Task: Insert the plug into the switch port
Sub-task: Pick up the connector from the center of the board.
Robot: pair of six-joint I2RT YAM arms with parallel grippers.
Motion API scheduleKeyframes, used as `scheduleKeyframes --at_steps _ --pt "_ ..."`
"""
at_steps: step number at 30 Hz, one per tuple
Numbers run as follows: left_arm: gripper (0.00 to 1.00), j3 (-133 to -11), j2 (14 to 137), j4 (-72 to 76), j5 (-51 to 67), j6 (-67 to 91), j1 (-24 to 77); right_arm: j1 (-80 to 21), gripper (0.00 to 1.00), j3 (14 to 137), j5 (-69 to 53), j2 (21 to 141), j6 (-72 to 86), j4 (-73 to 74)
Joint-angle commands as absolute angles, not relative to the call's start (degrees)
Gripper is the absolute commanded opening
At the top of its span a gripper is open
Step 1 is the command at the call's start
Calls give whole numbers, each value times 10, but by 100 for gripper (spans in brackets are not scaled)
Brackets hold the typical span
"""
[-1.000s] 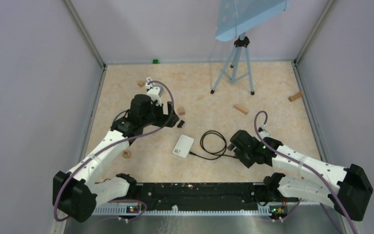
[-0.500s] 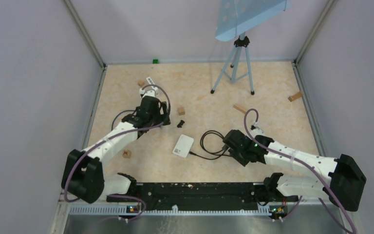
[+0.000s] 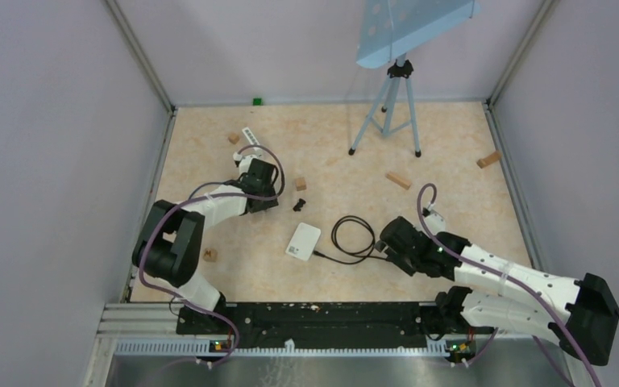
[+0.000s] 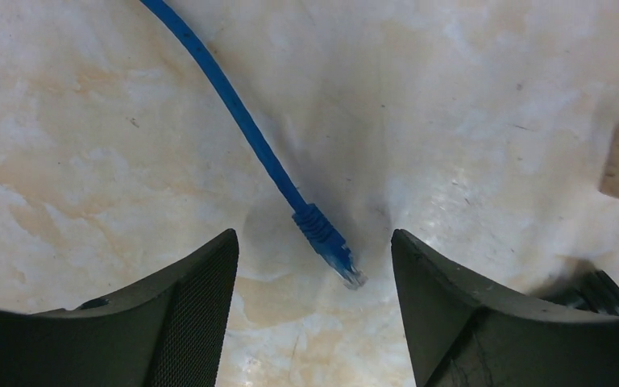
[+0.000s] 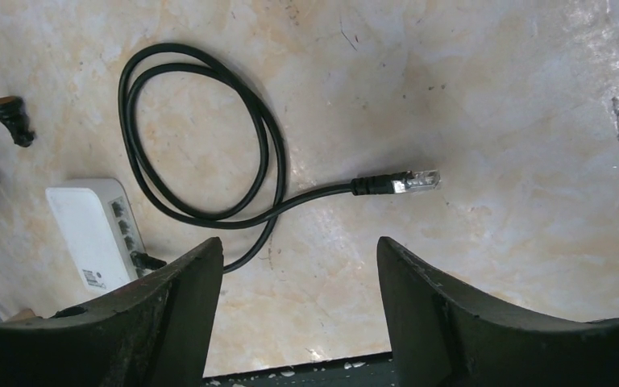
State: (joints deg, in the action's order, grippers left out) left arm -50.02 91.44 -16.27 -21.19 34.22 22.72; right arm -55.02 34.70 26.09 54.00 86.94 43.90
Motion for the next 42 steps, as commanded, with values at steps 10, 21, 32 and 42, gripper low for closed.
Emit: scheduleKeyframes --at_steps 10,21,32,42 --pt "38 -525 969 -142 -232 339 199 -555 68 337 291 494 833 443" --pt "0 -464 739 -236 -171 351 209 -555 68 326 316 454 836 458" --pt "0 -570 429 -339 -53 224 213 -554 67 341 370 421 700 402" --pt "0 -632 450 -260 424 142 213 -554 62 385 339 308 371 292"
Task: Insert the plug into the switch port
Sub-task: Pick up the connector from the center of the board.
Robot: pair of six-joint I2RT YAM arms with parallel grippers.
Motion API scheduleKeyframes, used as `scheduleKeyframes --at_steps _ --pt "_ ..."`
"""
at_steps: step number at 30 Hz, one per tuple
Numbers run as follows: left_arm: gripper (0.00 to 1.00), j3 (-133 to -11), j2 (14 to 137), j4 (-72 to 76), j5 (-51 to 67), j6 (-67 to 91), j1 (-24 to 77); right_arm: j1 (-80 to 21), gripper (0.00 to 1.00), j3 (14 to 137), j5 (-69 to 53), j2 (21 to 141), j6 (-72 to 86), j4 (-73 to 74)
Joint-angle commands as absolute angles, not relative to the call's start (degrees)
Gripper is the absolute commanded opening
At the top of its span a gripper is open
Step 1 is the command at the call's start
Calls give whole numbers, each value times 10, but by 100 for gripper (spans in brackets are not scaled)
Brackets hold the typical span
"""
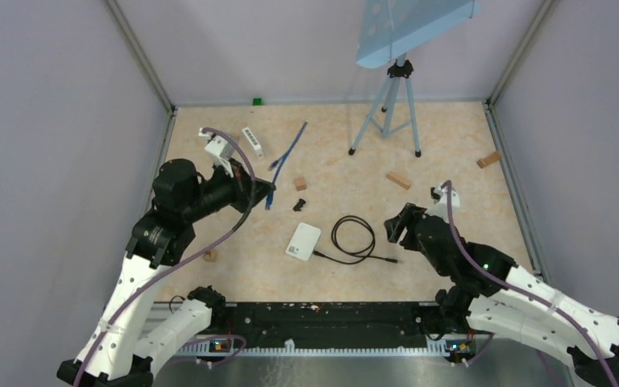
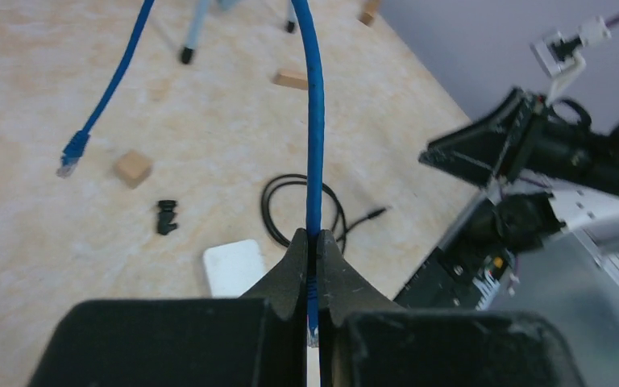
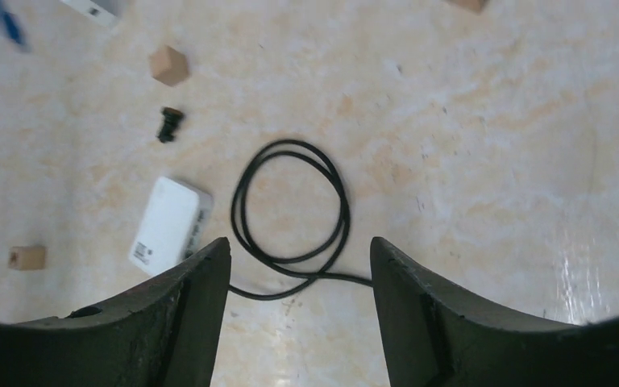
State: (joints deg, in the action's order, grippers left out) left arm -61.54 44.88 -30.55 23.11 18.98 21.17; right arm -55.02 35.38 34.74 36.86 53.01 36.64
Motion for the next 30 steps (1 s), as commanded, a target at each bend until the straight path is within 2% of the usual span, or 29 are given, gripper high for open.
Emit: scheduleKeyframes --at_steps 1,7,9,11,15,18,25,30 --pt "0 -629 445 -253 440 137 213 -554 59 381 327 286 346 275" --pt "0 -590 424 -165 583 107 213 -554 49 345 163 159 191 130" --pt "0 -587 429 -162 618 86 214 -554 49 348 92 137 136 83" --pt "0 -582 434 -162 643 66 217 -554 54 365 30 137 96 64" --pt "0 -569 458 -162 663 46 220 -555 66 413 -129 214 -47 57" --pt "0 -571 479 -175 664 23 222 -555 71 466 -185 305 -117 64" --pt "0 -584 525 -260 589 -66 231 -561 72 583 -291 444 -168 17" --pt "0 -590 550 -288 599 -82 248 -570 70 602 -278 482 -343 92"
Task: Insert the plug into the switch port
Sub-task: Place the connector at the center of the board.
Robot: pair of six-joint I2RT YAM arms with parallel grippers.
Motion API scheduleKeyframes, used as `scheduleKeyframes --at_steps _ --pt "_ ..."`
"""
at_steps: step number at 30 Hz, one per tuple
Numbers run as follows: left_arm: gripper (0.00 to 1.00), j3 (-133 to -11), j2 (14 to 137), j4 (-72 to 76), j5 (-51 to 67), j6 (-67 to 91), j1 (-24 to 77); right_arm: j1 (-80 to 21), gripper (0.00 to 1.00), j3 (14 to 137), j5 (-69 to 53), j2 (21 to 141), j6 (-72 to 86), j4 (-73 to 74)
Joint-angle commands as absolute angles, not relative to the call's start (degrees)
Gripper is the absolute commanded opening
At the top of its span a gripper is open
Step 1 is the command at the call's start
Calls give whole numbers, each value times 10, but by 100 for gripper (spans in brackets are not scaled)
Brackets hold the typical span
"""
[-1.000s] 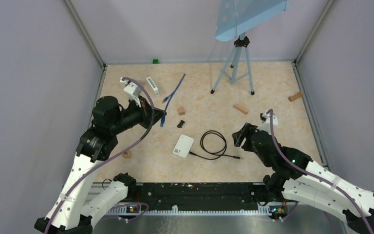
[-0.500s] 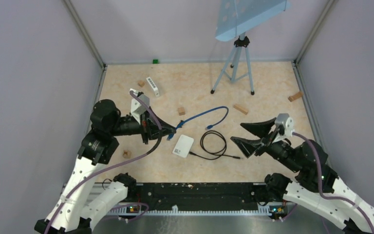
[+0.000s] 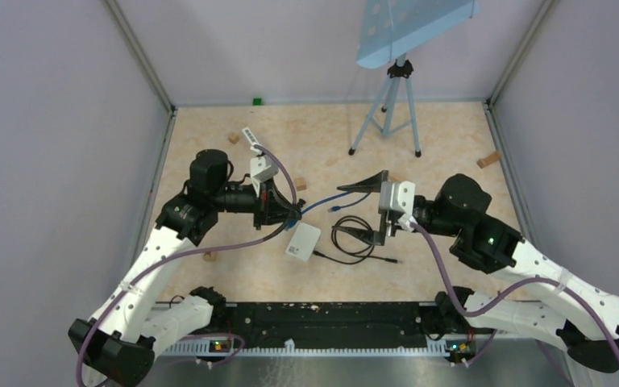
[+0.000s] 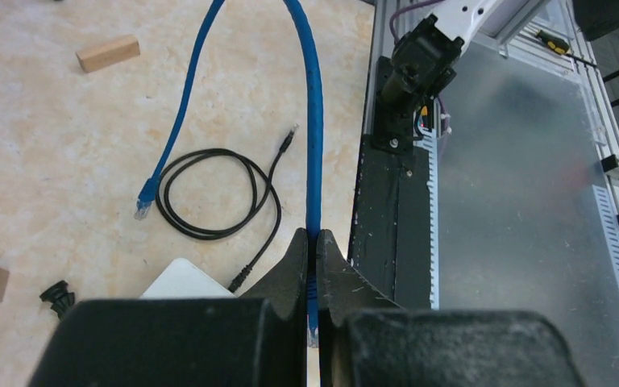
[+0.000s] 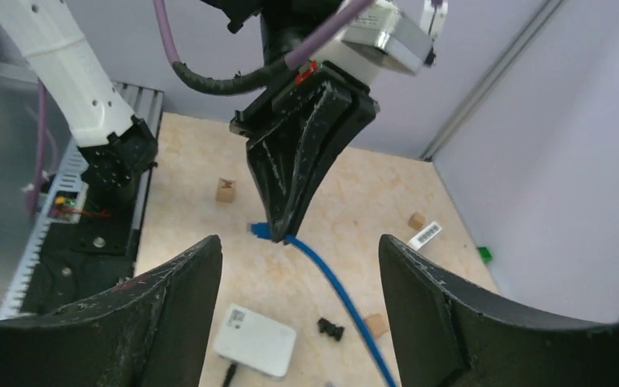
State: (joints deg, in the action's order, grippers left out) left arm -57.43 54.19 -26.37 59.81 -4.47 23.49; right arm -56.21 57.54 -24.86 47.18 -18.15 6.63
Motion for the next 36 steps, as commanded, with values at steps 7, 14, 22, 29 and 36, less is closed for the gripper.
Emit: scheduleKeyframes --at_steps 7,14,22,29,36 --pt "0 -601 581 -301 645 -64 257 -573 71 586 -310 516 -605 172" --pt "0 -596 583 -284 672 -37 258 -591 59 559 -277 529 -680 170" --pt "0 -599 585 -279 681 -36 258 -618 16 546 -187 545 -712 145" --pt "2 -596 554 -234 688 -22 258 -619 0 521 -98 507 -636 81" --pt "67 -573 498 -126 625 47 258 -618 0 497 39 435 -470 -37"
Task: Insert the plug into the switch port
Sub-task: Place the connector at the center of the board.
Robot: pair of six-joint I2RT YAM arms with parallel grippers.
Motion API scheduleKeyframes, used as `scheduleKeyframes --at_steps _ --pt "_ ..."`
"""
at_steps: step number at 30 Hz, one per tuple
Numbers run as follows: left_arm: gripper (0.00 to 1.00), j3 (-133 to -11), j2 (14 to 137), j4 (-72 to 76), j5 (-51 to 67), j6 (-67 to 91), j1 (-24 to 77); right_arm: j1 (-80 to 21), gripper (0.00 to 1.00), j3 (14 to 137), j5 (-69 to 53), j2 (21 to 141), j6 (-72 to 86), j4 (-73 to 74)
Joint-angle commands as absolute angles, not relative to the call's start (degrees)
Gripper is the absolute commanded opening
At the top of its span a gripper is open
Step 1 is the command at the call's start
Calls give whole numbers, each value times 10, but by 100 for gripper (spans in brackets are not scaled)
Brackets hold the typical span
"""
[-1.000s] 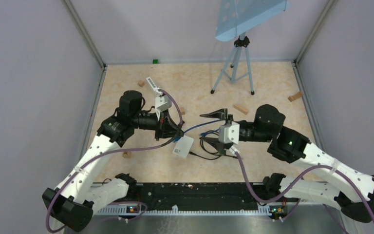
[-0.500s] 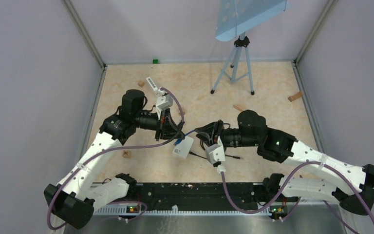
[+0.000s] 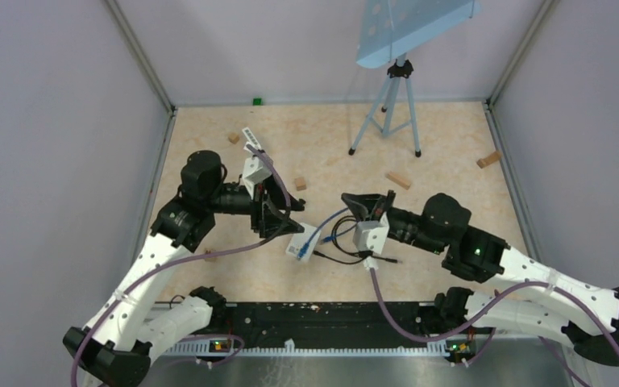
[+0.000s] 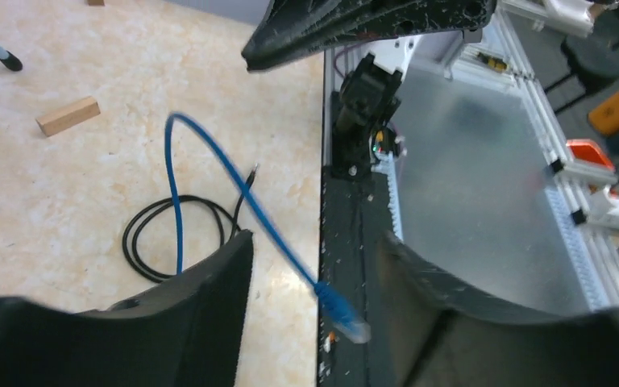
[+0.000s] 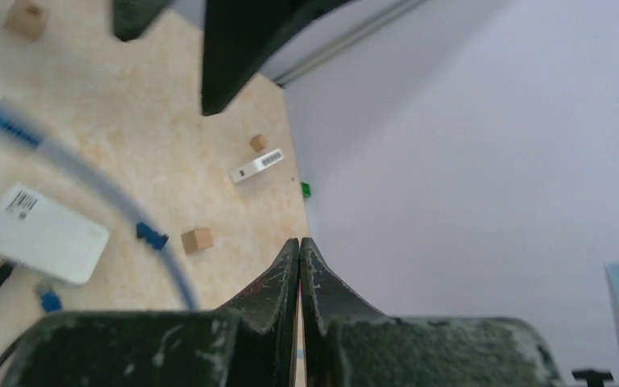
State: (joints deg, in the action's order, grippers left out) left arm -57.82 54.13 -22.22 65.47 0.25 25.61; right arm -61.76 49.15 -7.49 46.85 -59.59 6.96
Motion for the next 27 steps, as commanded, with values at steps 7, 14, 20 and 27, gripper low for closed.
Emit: scheduleKeyframes --at_steps 7,14,20,27 --pt "82 -517 427 -70 506 81 258 -618 0 523 158 418 -338 -14" --pt "77 -509 449 -146 403 84 258 -618 50 575 150 510 -173 241" --pt "76 -468 445 -165 305 133 258 -589 51 489 46 541 -66 244" --pt "75 -432 419 -158 323 151 258 -525 55 400 -148 601 -135 131"
